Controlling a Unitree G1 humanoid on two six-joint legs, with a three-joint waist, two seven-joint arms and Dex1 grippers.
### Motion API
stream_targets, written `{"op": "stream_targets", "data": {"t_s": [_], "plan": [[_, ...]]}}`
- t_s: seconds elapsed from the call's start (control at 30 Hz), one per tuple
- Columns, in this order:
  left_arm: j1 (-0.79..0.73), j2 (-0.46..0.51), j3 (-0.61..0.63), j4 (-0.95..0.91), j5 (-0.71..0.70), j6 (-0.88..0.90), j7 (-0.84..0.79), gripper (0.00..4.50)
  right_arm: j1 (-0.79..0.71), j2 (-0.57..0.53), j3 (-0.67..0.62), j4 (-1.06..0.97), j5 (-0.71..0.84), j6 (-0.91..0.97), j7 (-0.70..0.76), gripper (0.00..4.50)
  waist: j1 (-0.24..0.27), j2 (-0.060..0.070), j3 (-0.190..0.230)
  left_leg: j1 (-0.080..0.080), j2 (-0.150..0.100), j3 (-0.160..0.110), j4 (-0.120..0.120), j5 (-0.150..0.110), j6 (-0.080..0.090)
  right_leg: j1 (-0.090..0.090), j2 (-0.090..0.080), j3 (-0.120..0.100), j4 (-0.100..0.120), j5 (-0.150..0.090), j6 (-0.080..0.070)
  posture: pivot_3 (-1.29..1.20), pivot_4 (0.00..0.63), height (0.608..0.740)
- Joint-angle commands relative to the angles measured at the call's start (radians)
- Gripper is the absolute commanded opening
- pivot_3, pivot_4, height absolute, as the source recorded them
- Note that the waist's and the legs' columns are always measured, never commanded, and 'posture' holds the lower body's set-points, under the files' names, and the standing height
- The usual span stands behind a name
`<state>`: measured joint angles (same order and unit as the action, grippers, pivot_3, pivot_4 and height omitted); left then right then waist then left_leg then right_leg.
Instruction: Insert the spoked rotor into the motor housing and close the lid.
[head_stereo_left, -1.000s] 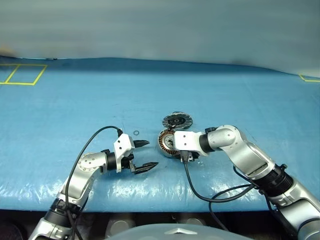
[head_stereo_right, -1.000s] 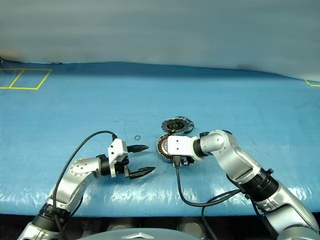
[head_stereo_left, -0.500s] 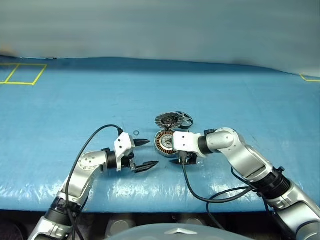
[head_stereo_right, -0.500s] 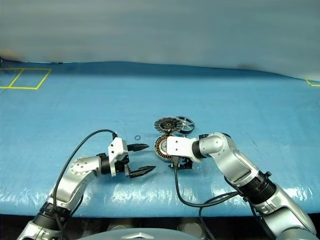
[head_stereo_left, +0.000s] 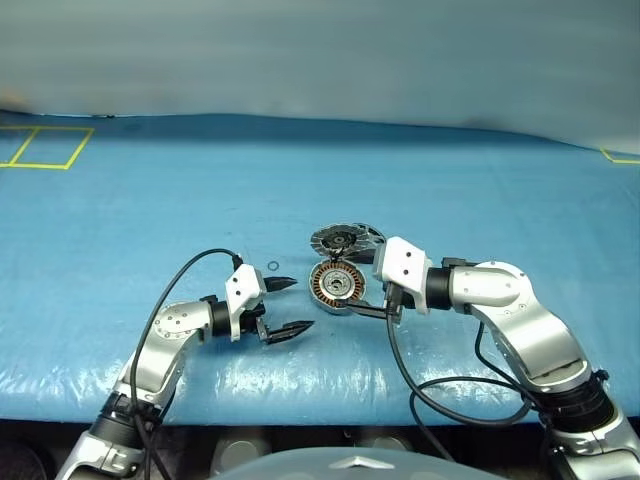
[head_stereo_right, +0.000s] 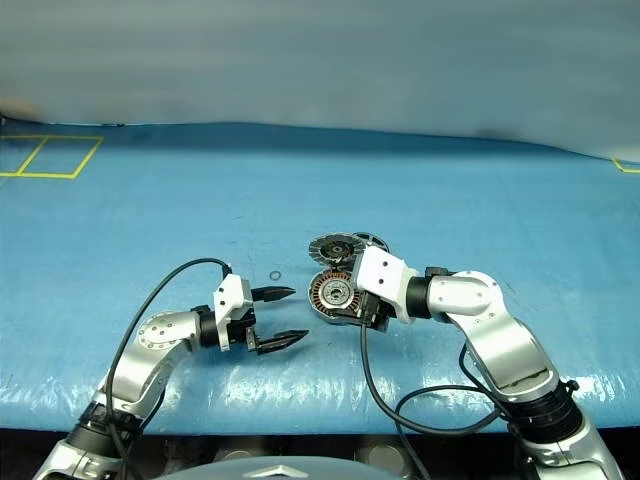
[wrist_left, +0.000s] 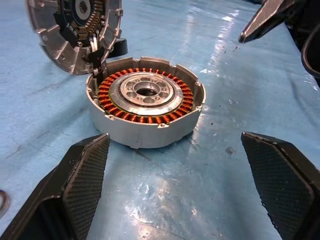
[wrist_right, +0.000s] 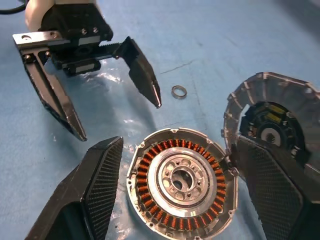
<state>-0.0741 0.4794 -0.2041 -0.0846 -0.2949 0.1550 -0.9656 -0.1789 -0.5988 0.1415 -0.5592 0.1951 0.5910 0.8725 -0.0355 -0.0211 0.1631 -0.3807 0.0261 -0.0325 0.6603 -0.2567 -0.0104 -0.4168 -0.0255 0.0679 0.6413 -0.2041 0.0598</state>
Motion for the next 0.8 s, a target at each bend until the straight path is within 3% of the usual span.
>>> {"op": "stream_targets", "data": {"t_s": [0.03, 0.17, 0.33, 0.8], "plan": [[-0.007, -0.006, 0.030, -0.013, -0.014, -0.019, 0.007, 4.50, 0.073, 0.041, -0.091, -0.057, 0.055, -0.001, -0.075, 3.79, 0.002, 0.000, 0.000, 0.000, 0.000, 0.000, 0.000, 0.000, 0.000, 0.000, 0.000, 0.000, 0.000, 0.000, 0.000, 0.00, 0.150, 0.740], [-0.005, -0.018, 0.055, -0.027, -0.023, -0.002, 0.046, 4.50, 0.267, 0.136, -0.171, -0.093, 0.120, 0.005, -0.178, 3.79, 0.005, 0.000, 0.000, 0.000, 0.000, 0.000, -0.001, 0.000, 0.000, 0.000, 0.000, 0.000, 0.000, -0.001, 0.000, 0.00, 0.150, 0.740], [-0.015, -0.030, 0.083, -0.026, -0.031, 0.014, 0.091, 4.50, 0.368, 0.189, -0.171, -0.107, 0.118, -0.025, -0.258, 3.79, -0.003, 0.001, 0.001, 0.000, 0.000, 0.001, 0.000, 0.000, 0.000, -0.001, 0.000, 0.001, 0.000, 0.000, 0.000, 0.00, 0.150, 0.740], [-0.079, -0.045, 0.106, 0.006, 0.034, 0.041, 0.228, 4.50, 0.416, 0.208, -0.129, -0.117, 0.104, -0.065, -0.353, 3.79, -0.001, 0.001, 0.001, -0.001, 0.001, 0.000, -0.001, -0.001, -0.001, -0.001, 0.000, 0.000, -0.001, -0.001, 0.000, 0.00, 0.150, 0.740]]}}
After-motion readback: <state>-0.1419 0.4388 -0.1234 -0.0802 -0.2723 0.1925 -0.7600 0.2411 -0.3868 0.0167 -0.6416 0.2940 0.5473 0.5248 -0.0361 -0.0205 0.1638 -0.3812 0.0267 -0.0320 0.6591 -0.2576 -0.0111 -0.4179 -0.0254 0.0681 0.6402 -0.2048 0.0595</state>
